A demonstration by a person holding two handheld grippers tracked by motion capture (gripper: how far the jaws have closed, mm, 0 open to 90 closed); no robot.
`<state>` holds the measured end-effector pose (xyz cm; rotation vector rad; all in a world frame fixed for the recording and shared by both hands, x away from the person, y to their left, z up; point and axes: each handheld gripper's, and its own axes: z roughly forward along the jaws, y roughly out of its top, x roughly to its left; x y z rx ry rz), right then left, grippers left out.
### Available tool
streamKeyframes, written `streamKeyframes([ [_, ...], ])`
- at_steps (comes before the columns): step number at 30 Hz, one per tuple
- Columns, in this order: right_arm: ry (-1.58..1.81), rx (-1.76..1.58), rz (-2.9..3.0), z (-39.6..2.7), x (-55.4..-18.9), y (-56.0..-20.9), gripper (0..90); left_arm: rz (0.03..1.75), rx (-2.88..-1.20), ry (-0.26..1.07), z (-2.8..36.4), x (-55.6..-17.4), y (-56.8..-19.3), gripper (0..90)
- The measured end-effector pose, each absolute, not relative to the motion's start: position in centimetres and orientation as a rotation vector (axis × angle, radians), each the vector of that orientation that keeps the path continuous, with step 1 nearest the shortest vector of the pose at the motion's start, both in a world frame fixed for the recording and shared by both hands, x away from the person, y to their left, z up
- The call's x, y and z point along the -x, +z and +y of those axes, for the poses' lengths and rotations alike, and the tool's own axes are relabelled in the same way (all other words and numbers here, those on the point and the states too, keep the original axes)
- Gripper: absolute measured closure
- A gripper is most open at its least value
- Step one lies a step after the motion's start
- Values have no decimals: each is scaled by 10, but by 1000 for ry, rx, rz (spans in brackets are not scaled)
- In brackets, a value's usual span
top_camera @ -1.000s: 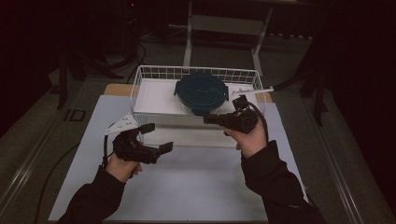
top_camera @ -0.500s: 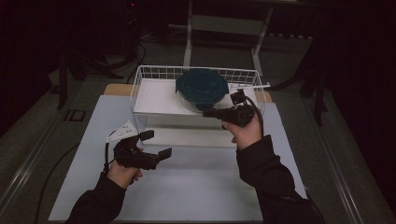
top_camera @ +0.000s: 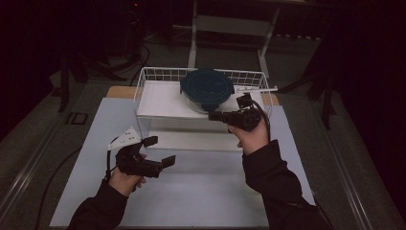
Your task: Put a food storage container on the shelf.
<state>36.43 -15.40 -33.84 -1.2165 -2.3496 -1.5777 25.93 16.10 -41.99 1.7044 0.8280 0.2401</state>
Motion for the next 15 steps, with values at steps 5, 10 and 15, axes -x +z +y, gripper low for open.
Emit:
streamKeyframes([
  [5, -1591, 1191, -2355, -162, -355, -342, 817, 806, -1684, 255, 164, -251, -424, 0],
  [10, -1628, 1168, -2358, -172, -346, -345, 579, 780, -1676, 267, 169, -242, -429, 0],
  [15, -1699, 1161, -2345, -181, -335, -351, 298, 753, -1681, 264, 174, -233, -436, 0],
])
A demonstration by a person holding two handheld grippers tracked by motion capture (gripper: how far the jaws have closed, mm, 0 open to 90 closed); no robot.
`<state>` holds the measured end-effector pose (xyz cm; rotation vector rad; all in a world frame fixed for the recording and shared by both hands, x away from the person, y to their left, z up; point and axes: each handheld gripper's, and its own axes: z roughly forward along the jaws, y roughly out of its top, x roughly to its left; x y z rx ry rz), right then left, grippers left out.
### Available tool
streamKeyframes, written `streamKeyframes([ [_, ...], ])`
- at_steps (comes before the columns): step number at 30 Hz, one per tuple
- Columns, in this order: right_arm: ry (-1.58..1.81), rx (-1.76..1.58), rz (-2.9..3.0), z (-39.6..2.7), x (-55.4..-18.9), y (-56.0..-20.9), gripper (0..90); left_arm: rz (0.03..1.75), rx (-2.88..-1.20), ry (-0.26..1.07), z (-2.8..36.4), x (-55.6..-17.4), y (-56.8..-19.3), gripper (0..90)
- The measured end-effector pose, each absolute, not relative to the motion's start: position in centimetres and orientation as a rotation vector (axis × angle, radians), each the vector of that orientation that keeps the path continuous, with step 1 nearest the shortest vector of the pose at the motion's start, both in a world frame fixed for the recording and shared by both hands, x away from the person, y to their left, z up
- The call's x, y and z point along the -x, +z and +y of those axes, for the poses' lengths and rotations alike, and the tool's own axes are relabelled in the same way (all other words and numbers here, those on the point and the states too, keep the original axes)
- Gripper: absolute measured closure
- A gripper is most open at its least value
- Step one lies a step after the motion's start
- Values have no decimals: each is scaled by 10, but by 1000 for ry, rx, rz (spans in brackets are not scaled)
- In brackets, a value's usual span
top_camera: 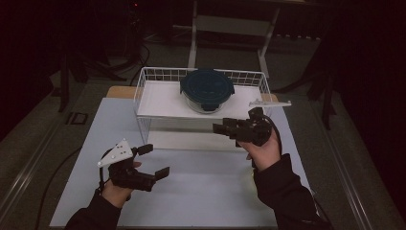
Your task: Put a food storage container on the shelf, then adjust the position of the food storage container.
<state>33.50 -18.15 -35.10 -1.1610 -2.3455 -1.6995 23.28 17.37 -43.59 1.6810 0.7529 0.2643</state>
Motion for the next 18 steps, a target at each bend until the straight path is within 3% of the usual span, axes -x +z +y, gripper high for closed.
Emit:
streamKeyframes([
  [2, -1723, 1143, -2355, -187, -330, -354, 208, 761, -1689, 253, 176, -230, -440, 0],
  [5, -1760, 1129, -2348, -195, -323, -358, 175, 777, -1703, 234, 179, -225, -449, 0],
  [18, -1860, 1062, -2472, -239, -282, -375, 166, 772, -1707, 247, 186, -218, -472, 0],
])
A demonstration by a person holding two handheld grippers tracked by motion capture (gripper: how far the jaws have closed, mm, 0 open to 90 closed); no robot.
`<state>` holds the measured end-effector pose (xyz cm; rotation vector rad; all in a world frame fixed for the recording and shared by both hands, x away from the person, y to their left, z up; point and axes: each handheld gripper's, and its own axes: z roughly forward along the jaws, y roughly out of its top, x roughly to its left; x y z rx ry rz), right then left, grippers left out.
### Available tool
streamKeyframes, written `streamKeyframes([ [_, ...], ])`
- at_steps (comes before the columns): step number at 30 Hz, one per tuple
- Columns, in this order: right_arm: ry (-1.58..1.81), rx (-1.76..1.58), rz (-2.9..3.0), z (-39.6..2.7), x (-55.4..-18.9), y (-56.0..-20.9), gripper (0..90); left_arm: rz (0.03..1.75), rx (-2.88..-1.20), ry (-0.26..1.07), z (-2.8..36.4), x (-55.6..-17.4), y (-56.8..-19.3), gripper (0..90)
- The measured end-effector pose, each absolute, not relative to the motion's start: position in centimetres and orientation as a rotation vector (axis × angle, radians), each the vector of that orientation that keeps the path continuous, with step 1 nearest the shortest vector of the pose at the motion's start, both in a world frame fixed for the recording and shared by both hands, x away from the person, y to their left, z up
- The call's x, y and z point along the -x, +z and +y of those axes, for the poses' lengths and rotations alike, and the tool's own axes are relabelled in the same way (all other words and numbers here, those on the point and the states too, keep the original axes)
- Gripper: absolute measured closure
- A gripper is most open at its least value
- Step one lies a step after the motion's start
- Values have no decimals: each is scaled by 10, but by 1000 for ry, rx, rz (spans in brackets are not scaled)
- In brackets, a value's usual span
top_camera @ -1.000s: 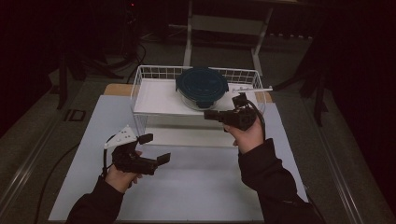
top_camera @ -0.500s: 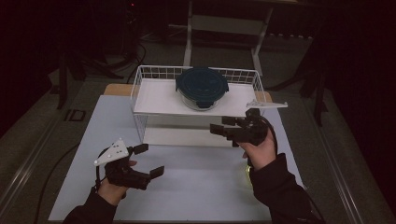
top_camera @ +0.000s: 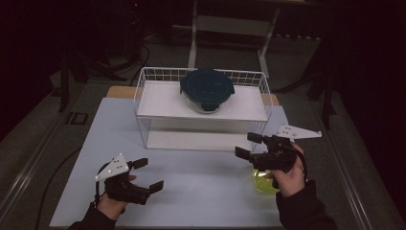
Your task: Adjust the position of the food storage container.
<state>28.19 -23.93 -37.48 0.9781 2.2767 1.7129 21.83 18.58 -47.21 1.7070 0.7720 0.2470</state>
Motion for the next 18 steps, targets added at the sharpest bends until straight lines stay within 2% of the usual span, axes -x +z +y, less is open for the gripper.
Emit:
streamKeyframes([
  [4, 1667, -979, 2330, -247, -273, -386, 135, 743, -1703, 241, 185, -219, -474, 0],
  [12, 1641, -1039, 2312, -266, -259, -410, 145, 732, -1702, 256, 186, -218, -476, 0],
  [18, 1542, -1069, 2309, -287, -250, -426, 335, 733, -1698, 263, 188, -217, -476, 0],
])
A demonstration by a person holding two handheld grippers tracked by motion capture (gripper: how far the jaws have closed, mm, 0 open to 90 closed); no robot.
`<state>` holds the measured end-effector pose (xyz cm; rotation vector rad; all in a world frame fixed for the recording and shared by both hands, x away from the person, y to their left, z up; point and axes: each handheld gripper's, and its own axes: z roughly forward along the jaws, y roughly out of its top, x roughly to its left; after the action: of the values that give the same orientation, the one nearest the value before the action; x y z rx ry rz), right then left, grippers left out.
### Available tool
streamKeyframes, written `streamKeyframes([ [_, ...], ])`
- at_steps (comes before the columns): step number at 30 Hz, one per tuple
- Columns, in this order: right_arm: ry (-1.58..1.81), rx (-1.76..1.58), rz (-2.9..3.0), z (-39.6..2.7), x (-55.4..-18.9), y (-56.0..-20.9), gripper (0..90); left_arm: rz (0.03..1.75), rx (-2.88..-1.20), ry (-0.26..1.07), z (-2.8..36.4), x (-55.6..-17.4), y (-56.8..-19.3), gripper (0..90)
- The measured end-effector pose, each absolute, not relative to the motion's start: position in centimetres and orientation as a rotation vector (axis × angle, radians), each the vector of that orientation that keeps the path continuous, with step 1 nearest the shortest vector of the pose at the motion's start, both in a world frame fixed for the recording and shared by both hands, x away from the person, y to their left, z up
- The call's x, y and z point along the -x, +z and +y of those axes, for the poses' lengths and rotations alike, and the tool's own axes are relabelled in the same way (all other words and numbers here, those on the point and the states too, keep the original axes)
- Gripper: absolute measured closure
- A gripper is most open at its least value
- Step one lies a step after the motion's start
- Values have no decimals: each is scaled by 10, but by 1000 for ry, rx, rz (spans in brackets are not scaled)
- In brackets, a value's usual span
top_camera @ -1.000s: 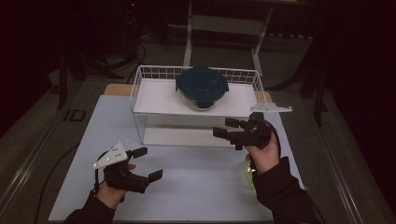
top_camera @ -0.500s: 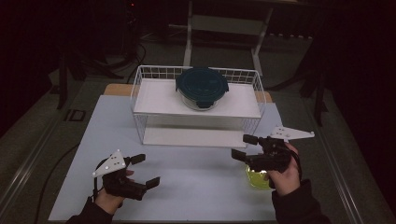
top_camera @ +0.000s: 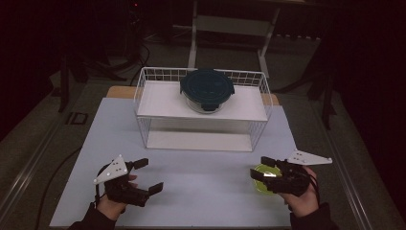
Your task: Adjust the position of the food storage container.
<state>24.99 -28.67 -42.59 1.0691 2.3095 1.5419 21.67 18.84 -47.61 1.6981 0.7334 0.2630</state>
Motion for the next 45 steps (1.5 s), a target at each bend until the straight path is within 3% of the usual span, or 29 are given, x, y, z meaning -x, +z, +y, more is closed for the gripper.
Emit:
streamKeyframes([
  [9, 1462, -1173, 2248, -322, -243, -444, 556, 726, -1696, 259, 190, -216, -478, 0],
  [17, 1382, -1307, 2186, -357, -237, -455, 680, 723, -1683, 272, 192, -215, -476, 0],
  [22, 1311, -1375, 2178, -372, -233, -465, 833, 725, -1685, 270, 192, -215, -477, 0],
  [28, 1227, -1444, 2174, -383, -233, -479, 896, 716, -1683, 267, 191, -215, -476, 0],
  [45, 1130, -1526, 2304, -372, -240, -522, 900, 718, -1683, 263, 190, -215, -476, 0],
])
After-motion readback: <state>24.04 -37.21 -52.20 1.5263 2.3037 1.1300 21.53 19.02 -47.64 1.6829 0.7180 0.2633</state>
